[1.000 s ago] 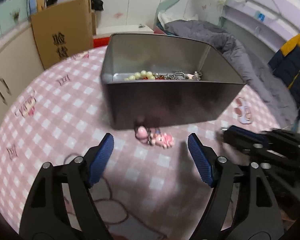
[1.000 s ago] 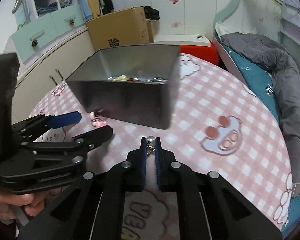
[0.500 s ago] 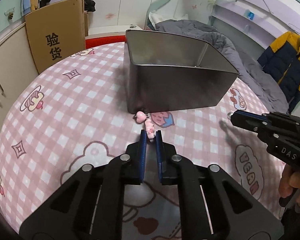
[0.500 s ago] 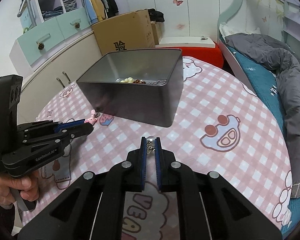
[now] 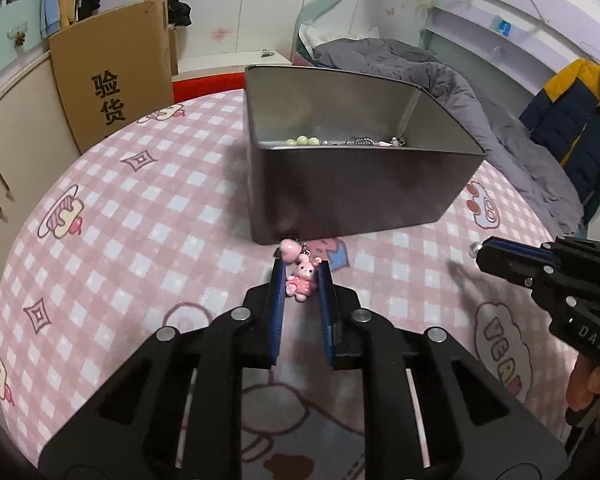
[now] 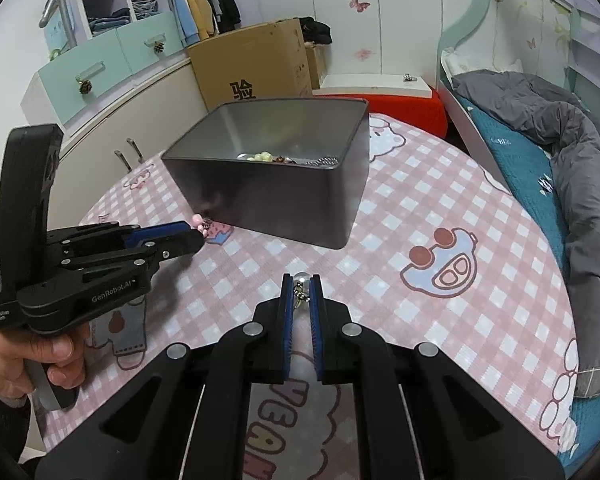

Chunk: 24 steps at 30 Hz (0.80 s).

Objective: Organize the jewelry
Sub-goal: 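Carry both items into the grey box while both tools open to release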

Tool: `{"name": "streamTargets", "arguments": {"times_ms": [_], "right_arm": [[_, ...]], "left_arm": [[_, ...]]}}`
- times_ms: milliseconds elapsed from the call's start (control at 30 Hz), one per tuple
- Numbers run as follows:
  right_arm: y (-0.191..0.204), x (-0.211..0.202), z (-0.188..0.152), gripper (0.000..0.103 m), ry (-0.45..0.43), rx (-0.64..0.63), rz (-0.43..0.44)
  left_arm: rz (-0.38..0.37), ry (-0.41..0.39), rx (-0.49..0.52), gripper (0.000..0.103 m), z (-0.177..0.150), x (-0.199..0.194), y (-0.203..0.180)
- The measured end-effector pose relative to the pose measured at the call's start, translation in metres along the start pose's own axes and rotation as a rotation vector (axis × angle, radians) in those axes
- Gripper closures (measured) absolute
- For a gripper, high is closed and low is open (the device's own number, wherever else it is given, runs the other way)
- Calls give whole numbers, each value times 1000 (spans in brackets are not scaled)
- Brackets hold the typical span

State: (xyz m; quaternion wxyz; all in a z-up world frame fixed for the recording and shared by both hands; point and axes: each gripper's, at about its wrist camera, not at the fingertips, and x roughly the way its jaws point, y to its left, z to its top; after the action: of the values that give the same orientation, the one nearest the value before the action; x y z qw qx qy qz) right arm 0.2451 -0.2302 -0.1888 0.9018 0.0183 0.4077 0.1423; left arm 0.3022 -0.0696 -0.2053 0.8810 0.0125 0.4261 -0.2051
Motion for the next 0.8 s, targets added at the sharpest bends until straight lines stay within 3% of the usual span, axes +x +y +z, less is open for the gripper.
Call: {"name": "streamTargets", "arguments": {"times_ms": [233,400,800], "right_arm": [[9,-20,1,96,-34,-48,20],[6,-36,12,96,-73,-14,71],[9,-106,86,96,-269,-83,67]], "left_arm": [[-32,-56,3,87,-5,-35,5],[-56,-122,7,87,5,-68,6],[-70,-331,103,87,71,-147,-10]]}}
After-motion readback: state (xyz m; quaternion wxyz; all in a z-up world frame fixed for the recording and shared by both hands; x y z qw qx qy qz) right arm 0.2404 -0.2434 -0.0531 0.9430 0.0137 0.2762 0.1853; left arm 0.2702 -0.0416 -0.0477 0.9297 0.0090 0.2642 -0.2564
